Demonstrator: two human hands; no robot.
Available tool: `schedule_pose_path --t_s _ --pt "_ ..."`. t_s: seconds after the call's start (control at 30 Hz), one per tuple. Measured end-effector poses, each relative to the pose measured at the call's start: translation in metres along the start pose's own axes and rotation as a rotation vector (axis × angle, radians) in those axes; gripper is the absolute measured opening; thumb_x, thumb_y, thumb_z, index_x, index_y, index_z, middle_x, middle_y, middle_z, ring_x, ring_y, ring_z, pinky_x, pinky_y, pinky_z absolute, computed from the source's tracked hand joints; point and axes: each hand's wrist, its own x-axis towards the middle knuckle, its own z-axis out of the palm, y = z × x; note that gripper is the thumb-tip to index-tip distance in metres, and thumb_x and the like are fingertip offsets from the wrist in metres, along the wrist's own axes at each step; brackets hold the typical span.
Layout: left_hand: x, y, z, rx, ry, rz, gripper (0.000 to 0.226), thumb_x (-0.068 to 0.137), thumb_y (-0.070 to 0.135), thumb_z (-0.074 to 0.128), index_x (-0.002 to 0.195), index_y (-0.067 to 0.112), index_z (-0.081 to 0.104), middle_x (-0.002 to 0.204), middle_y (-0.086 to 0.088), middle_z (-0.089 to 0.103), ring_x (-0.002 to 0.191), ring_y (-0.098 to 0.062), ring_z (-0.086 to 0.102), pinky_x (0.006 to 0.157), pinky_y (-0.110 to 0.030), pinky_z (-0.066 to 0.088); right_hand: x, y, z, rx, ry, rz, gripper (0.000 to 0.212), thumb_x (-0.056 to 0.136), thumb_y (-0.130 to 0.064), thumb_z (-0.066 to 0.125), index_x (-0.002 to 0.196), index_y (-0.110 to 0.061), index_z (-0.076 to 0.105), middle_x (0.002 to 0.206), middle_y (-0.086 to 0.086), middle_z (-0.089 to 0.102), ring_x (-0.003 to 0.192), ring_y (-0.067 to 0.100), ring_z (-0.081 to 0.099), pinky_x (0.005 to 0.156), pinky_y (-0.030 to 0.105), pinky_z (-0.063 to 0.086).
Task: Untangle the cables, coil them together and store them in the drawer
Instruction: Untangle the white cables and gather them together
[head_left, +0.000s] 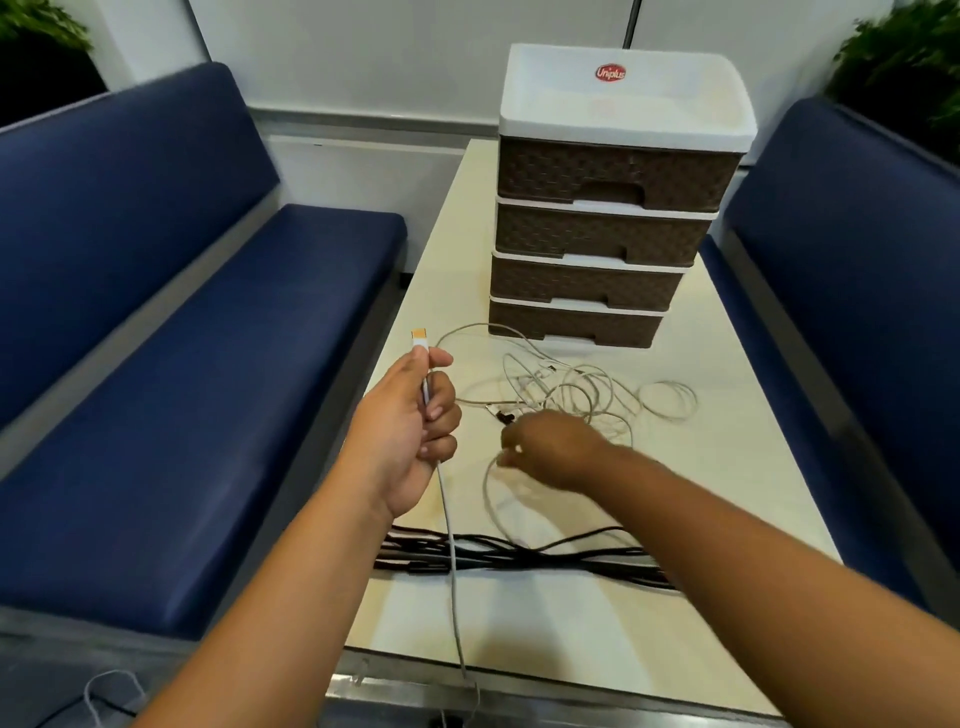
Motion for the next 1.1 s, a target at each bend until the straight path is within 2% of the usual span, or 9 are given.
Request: schedule_pose_path --t_s 0.13,0.23,0.37,0.47,0.6,0.77,0.9,1.03,1.1 --pt "0.012 0.009 0.000 -0.003 -0.018 -0.043 0.028 0.105 0.029 0.036 0.086 0.017 0.053 0.057 0.004 0.031 0.044 -0.007 0.017 0.040 -0.019 0.012 0.000 0.027 -0.090 0.115 0.202 0.104 0.030 0.097 -0.044 0.051 0.096 -0.020 0.069 0.089 0.003 0.069 0.089 0.024 0.060 0.078 0.035 0.047" --pt "0.019 0.017 0.008 0.005 -0.053 -0.049 0.025 0.102 0.024 0.034 0.085 0.016 0.051 0.057 0.004 0.032 0.044 -0.006 0.017 0.041 -0.019 0.011 -0.011 0.039 -0.151 0.606 0.362 0.227 0.030 0.101 -0.035 0.047 0.093 -0.013 0.066 0.077 0.002 0.064 0.075 0.018 0.060 0.075 0.034 0.050" --pt "0.025 0.031 0.020 -0.008 -0.102 -0.042 0.026 0.102 0.024 0.033 0.083 0.017 0.050 0.057 0.004 0.033 0.043 -0.007 0.018 0.041 -0.019 0.013 -0.030 0.050 -0.215 1.191 0.501 0.269 0.028 0.105 -0.026 0.037 0.107 -0.009 0.060 0.071 0.003 0.055 0.076 0.021 0.066 0.083 0.036 0.057" --pt "0.027 0.038 0.027 -0.015 -0.136 -0.038 0.028 0.103 0.026 0.033 0.083 0.016 0.050 0.058 0.003 0.032 0.044 -0.007 0.018 0.042 -0.020 0.013 -0.042 0.057 -0.262 1.282 0.655 0.224 0.028 0.105 -0.024 0.036 0.107 -0.012 0.061 0.078 0.003 0.062 0.085 0.023 0.072 0.092 0.045 0.055" --pt "0.031 0.038 0.035 -0.005 -0.149 -0.040 0.029 0.104 0.028 0.033 0.085 0.015 0.052 0.058 0.002 0.033 0.045 -0.007 0.019 0.042 -0.020 0.015 -0.063 0.052 -0.303 1.237 0.863 0.042 0.028 0.105 -0.026 0.036 0.115 -0.015 0.059 0.099 0.002 0.068 0.095 0.016 0.072 0.095 0.044 0.052" --pt "0.044 0.041 0.056 -0.064 -0.123 -0.006 0.026 0.104 0.025 0.036 0.096 0.011 0.056 0.059 0.002 0.036 0.046 -0.006 0.021 0.043 -0.019 0.018 -0.066 0.034 -0.267 1.352 0.742 -0.042 0.026 0.104 -0.026 0.042 0.112 -0.012 0.061 0.091 0.003 0.070 0.099 0.026 0.071 0.091 0.043 0.049" --pt "0.063 0.053 0.080 -0.118 -0.146 0.001 0.029 0.105 0.024 0.036 0.105 0.006 0.058 0.062 0.002 0.040 0.047 -0.006 0.029 0.044 -0.019 0.024 -0.065 0.013 -0.209 1.455 0.679 0.031 0.024 0.104 -0.022 0.042 0.107 -0.010 0.062 0.084 0.004 0.069 0.088 0.023 0.071 0.084 0.041 0.051" --pt "0.074 0.057 0.101 -0.020 -0.194 0.001 0.049 0.099 0.048 0.046 0.114 0.003 0.060 0.069 0.002 0.054 0.051 -0.005 0.039 0.046 -0.017 0.033 -0.073 -0.003 -0.172 1.477 0.636 0.023 0.024 0.103 -0.018 0.043 0.102 -0.007 0.065 0.075 0.007 0.061 0.065 0.014 0.060 0.068 0.029 0.055" --pt "0.073 0.056 0.107 0.009 -0.192 0.018 0.045 0.094 0.050 0.055 0.105 0.007 0.063 0.077 -0.001 0.064 0.057 -0.007 0.048 0.054 -0.020 0.040 -0.076 -0.008 -0.157 1.446 0.616 0.000 0.026 0.102 -0.017 0.046 0.107 0.000 0.064 0.076 0.014 0.057 0.061 0.012 0.053 0.062 0.024 0.050"
